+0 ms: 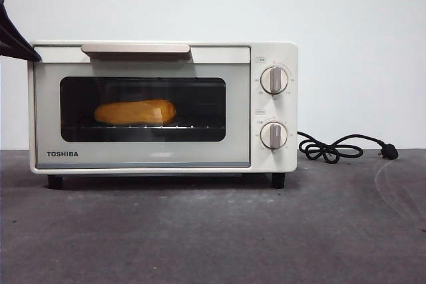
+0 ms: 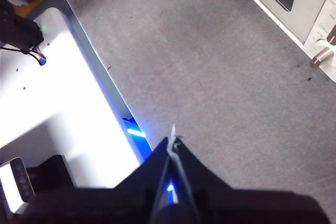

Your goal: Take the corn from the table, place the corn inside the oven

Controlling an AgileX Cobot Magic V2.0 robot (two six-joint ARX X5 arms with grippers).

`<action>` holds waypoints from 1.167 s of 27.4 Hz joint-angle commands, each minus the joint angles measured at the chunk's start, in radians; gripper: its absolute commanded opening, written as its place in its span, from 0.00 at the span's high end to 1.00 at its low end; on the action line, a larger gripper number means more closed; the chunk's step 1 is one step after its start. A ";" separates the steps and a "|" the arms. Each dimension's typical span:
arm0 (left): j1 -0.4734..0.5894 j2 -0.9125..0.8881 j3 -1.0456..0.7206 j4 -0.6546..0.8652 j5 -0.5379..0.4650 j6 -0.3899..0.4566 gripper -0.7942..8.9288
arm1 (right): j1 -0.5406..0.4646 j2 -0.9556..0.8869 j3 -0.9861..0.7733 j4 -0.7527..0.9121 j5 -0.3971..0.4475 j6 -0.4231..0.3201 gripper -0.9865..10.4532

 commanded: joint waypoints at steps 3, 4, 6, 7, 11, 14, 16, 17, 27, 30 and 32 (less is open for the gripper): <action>0.000 0.000 0.001 0.008 -0.003 0.003 0.93 | -0.001 0.002 0.001 0.004 -0.003 -0.010 0.93; 0.000 0.000 0.001 0.011 -0.005 0.003 0.93 | -0.001 0.002 0.001 0.003 -0.003 -0.010 0.93; 0.000 0.000 0.001 0.010 -0.006 0.003 0.93 | -0.001 0.002 0.001 0.003 -0.003 -0.010 0.93; 0.001 0.000 0.001 0.010 -0.006 0.003 0.93 | -0.001 0.002 0.001 0.003 -0.003 -0.010 0.93; 0.002 -0.013 0.001 0.004 -0.006 0.003 0.93 | -0.001 0.002 0.001 0.003 -0.003 -0.010 0.93; 0.002 -0.045 0.001 0.015 -0.010 0.006 0.93 | -0.001 0.002 0.001 0.004 -0.003 -0.010 0.93; 0.002 -0.079 0.001 0.031 -0.021 0.005 0.93 | -0.001 0.002 0.001 0.005 -0.003 -0.010 0.93; 0.002 -0.106 0.001 0.038 -0.047 0.000 0.93 | -0.001 0.002 0.001 0.007 -0.003 -0.010 0.93; -0.013 -0.380 0.001 -0.032 -0.130 0.001 0.93 | -0.001 0.002 0.001 0.033 -0.003 -0.006 0.93; -0.040 -0.475 0.001 -0.075 -0.130 0.003 0.93 | -0.001 0.002 0.001 0.053 -0.003 0.008 0.93; -0.066 -0.534 0.001 -0.103 -0.134 0.003 0.93 | -0.001 0.002 0.001 0.076 -0.003 0.029 0.93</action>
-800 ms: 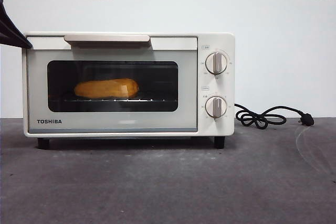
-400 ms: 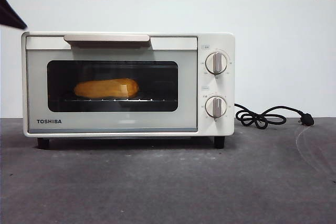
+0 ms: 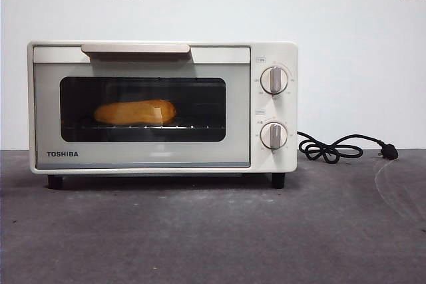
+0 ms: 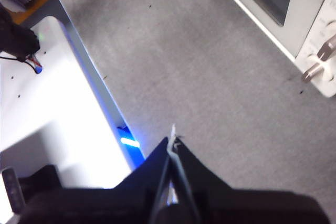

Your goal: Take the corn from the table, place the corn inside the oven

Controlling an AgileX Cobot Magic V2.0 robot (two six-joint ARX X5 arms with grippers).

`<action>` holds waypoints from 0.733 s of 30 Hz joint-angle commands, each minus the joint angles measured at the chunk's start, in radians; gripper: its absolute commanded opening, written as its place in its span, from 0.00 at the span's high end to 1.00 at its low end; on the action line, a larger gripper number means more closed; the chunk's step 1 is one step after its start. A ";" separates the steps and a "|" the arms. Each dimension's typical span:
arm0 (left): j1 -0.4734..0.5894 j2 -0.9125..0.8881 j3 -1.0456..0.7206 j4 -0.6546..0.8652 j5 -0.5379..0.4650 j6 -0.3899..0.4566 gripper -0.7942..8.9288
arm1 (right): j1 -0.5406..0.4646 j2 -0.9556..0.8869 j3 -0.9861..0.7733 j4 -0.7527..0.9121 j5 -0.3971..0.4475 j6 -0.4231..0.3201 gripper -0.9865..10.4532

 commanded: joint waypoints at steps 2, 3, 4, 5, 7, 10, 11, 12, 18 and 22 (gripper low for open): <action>-0.052 -0.107 0.001 -0.054 -0.003 0.005 0.93 | -0.001 0.002 0.001 0.042 -0.003 0.042 0.93; -0.069 -0.136 0.001 -0.072 -0.008 0.005 0.93 | 0.000 0.002 0.001 0.053 -0.003 0.053 0.93; -0.089 -0.164 0.001 -0.090 -0.018 0.006 0.93 | 0.000 0.002 0.001 0.065 -0.003 0.066 0.93; -0.114 -0.202 0.001 -0.112 -0.050 0.006 0.93 | 0.000 0.002 0.001 0.080 -0.003 0.076 0.93; -0.146 -0.240 0.001 -0.131 -0.112 0.006 0.93 | 0.000 0.002 0.001 0.093 -0.003 0.088 0.93; -0.193 -0.308 0.001 -0.166 -0.238 0.003 0.93 | 0.000 0.002 0.001 0.111 -0.003 0.094 0.93; -0.204 -0.327 0.001 -0.179 -0.272 0.000 0.93 | 0.000 0.002 0.001 0.111 -0.003 0.094 0.93; -0.211 -0.343 0.001 -0.191 -0.294 0.000 0.93 | 0.000 0.002 0.001 0.111 -0.002 0.093 0.93; -0.217 -0.379 0.001 -0.223 -0.349 0.000 0.93 | 0.000 0.002 0.001 0.112 0.001 0.093 0.93; -0.217 -0.372 0.001 -0.229 -0.349 -0.019 0.92 | 0.000 0.002 0.001 0.101 0.001 0.097 0.93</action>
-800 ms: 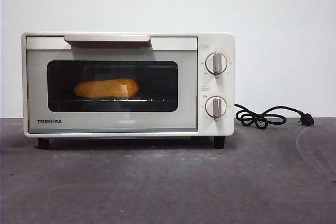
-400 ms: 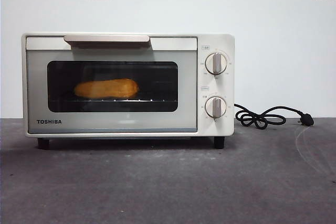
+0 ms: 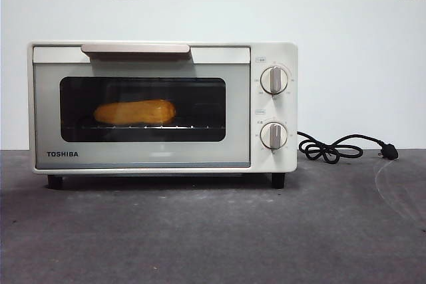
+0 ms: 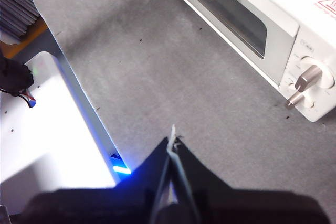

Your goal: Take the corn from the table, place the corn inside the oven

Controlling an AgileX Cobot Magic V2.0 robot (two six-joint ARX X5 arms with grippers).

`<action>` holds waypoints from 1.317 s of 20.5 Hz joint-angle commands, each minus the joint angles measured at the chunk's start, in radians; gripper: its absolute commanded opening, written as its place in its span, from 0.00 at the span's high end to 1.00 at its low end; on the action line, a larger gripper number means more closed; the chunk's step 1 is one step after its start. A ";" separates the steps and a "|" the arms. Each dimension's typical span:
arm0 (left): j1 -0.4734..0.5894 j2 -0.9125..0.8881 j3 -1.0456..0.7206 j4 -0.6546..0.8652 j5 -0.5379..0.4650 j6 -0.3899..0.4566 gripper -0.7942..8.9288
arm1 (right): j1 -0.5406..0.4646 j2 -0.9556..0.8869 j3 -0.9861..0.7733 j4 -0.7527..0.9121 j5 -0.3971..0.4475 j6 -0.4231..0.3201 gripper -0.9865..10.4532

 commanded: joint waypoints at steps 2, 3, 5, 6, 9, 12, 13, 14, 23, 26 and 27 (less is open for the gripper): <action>-0.002 0.014 0.000 -0.005 0.001 -0.038 0.92 | 0.000 0.002 0.001 -0.010 0.001 0.012 0.93; -0.002 0.021 0.000 -0.003 -0.001 -0.035 0.92 | 0.000 0.002 0.001 -0.007 0.001 0.011 0.92; -0.002 0.051 0.000 -0.002 -0.003 -0.035 0.92 | 0.000 0.002 0.001 0.017 0.009 0.006 0.91; -0.002 0.053 0.000 -0.002 -0.003 -0.035 0.92 | 0.000 0.002 0.001 0.019 0.009 0.006 0.91; -0.002 0.098 0.000 -0.002 -0.003 -0.035 0.92 | 0.000 0.002 0.001 0.051 0.034 0.007 0.91; -0.002 0.156 0.000 0.000 -0.003 -0.035 0.92 | 0.000 0.002 0.001 0.095 0.069 0.007 0.91; -0.002 0.176 0.000 0.002 -0.003 -0.035 0.92 | 0.000 0.002 0.001 0.108 0.078 0.007 0.91; -0.008 0.196 0.000 0.006 -0.003 -0.035 0.92 | 0.000 0.002 0.001 0.125 0.090 0.007 0.91; -0.013 0.174 0.000 0.119 -0.034 -0.026 0.92 | 0.000 0.002 0.001 0.245 0.202 0.007 0.91; -0.013 0.107 0.000 0.173 -0.061 0.002 0.92 | 0.000 0.002 0.001 0.269 0.233 0.007 0.91; -0.013 0.080 0.000 0.205 -0.063 0.002 0.92 | 0.000 0.002 0.001 0.273 0.239 0.007 0.91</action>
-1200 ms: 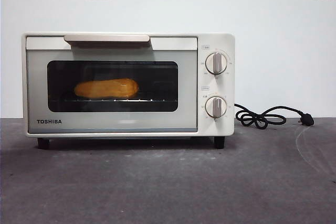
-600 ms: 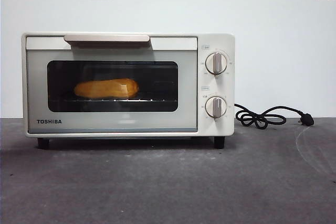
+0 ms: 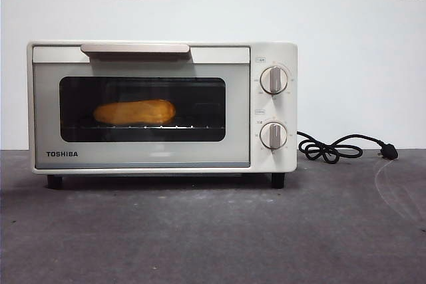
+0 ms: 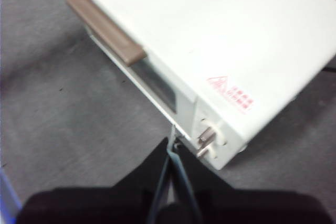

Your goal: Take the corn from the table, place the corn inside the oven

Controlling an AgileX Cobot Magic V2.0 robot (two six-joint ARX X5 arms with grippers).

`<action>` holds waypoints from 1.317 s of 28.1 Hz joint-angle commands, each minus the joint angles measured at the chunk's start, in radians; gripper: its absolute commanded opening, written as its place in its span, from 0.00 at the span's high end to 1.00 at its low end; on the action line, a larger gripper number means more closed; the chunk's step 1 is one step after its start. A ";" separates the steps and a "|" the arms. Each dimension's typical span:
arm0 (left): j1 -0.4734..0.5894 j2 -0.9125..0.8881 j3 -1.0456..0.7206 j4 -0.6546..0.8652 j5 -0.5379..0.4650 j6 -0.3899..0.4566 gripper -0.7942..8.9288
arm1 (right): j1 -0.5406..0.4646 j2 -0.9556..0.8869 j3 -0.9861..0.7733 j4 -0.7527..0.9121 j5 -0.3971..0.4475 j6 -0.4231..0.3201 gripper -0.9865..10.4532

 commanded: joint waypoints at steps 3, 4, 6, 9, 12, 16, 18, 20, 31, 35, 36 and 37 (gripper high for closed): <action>-0.002 -0.119 -0.007 0.178 -0.006 0.023 0.92 | 0.000 0.002 0.001 0.014 0.026 0.004 0.91; -0.002 -0.147 -0.018 0.248 -0.006 0.023 0.92 | 0.000 0.002 0.001 0.013 0.033 0.004 0.91; -0.002 -0.197 -0.054 0.371 -0.004 0.017 0.92 | 0.000 0.002 0.001 0.013 0.041 0.004 0.91; 0.000 -0.265 -0.153 0.540 0.003 0.016 0.92 | 0.000 0.002 0.001 0.013 0.050 0.004 0.91; 0.004 -0.348 -0.325 0.752 0.002 0.016 0.92 | 0.000 0.002 0.001 0.013 0.050 0.004 0.91; 0.004 -0.455 -0.610 1.068 0.001 0.020 0.92 | 0.000 0.002 0.001 0.013 0.050 0.004 0.91; 0.004 -0.495 -0.729 1.181 -0.003 0.020 0.92 | 0.000 0.002 0.001 0.013 0.050 0.004 0.91; 0.004 -0.537 -0.853 1.272 -0.023 0.023 0.92 | 0.000 0.002 0.001 0.013 0.050 0.004 0.91; 0.003 -0.750 -1.173 1.221 -0.154 0.020 0.92 | 0.000 0.002 0.001 0.013 0.051 0.004 0.91; 0.003 -0.813 -1.215 1.119 -0.218 0.016 0.92 | 0.000 0.002 0.001 0.013 0.050 0.004 0.91; 0.003 -0.809 -1.215 1.095 -0.234 0.016 0.92 | 0.000 0.002 0.001 0.013 0.050 0.004 0.91; 0.003 -0.810 -1.215 1.062 -0.259 0.016 0.92 | 0.000 0.002 0.001 0.014 0.051 0.004 0.91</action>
